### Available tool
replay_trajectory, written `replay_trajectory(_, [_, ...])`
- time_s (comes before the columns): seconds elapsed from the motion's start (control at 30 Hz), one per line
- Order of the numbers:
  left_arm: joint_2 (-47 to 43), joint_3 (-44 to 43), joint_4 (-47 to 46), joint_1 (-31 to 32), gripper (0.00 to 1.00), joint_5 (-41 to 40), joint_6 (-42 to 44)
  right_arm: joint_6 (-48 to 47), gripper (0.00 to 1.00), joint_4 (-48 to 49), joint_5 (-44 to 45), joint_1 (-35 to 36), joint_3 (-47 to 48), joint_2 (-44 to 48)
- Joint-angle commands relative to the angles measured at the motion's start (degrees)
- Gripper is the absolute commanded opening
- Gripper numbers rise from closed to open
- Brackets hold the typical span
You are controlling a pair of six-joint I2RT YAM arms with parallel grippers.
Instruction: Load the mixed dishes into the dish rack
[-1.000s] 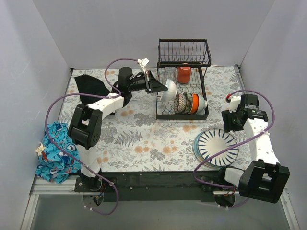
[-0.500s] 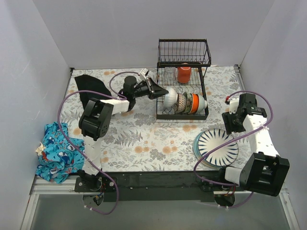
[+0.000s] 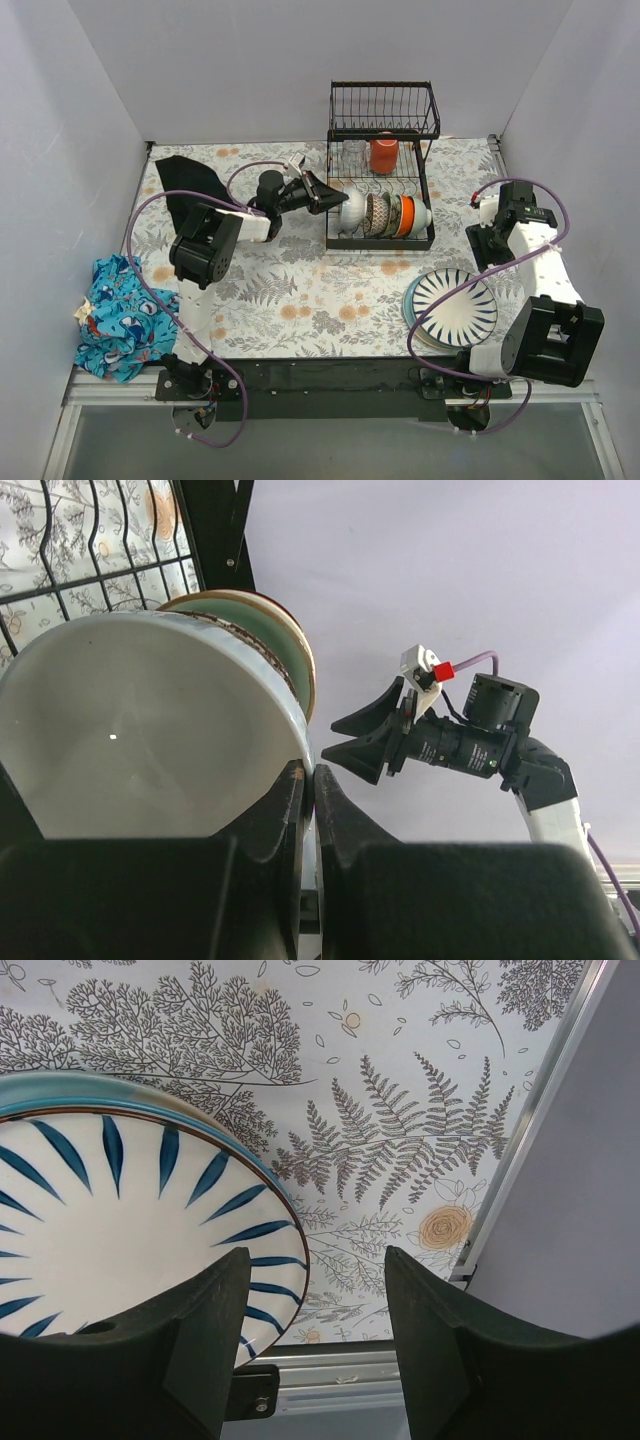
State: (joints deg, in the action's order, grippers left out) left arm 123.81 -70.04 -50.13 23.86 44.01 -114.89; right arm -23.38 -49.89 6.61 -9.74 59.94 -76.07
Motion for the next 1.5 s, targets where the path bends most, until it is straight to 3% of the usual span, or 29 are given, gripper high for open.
replay_trajectory(0.0, [1.9,-3.3,-2.1,0.6,0.0,-0.5,-9.3,-1.3,0.64,-0.9,1.1,-0.2,2.8,-0.7])
replay_trajectory(0.2, [3.0,-5.0,-4.3,1.9,0.0,-0.2,-10.6,-1.5,0.64,-1.1,1.4,-0.3,1.9,-0.3])
replay_trajectory(0.5, [5.4,0.2,-14.4,3.5,0.0,0.1,-17.4,-1.9,0.64,-2.1,1.4,-0.3,1.8,-0.4])
replay_trajectory(0.77, [2.8,4.0,-10.0,3.0,0.0,-1.3,-15.5,-1.9,0.64,-1.8,0.4,-0.1,3.3,-1.8])
replay_trajectory(0.83, [1.8,3.5,-5.2,2.4,0.19,-1.8,-13.4,-1.8,0.64,-1.0,0.4,-0.2,2.7,-1.4])
replay_trajectory(1.0, [-2.5,1.8,2.1,1.5,0.47,-0.9,-7.4,-1.6,0.64,1.3,0.3,-0.2,-1.4,1.8])
replay_trajectory(1.07, [-3.6,0.3,6.5,1.1,0.63,-1.0,-3.9,-1.4,0.64,2.0,-0.1,-0.2,-3.5,2.7])
replay_trajectory(1.23, [-8.3,-2.4,18.5,-0.9,0.8,-2.7,6.6,-1.0,0.64,2.5,-2.0,-0.3,-4.8,4.7])
replay_trajectory(1.27, [-8.9,-4.0,25.5,-1.1,0.83,-3.2,11.5,-0.8,0.64,2.8,-2.4,-0.3,-4.8,5.0])
replay_trajectory(1.47, [-12.4,-8.1,41.3,-1.4,0.86,-7.5,26.5,0.0,0.64,3.2,-4.7,-0.2,-4.0,5.1])
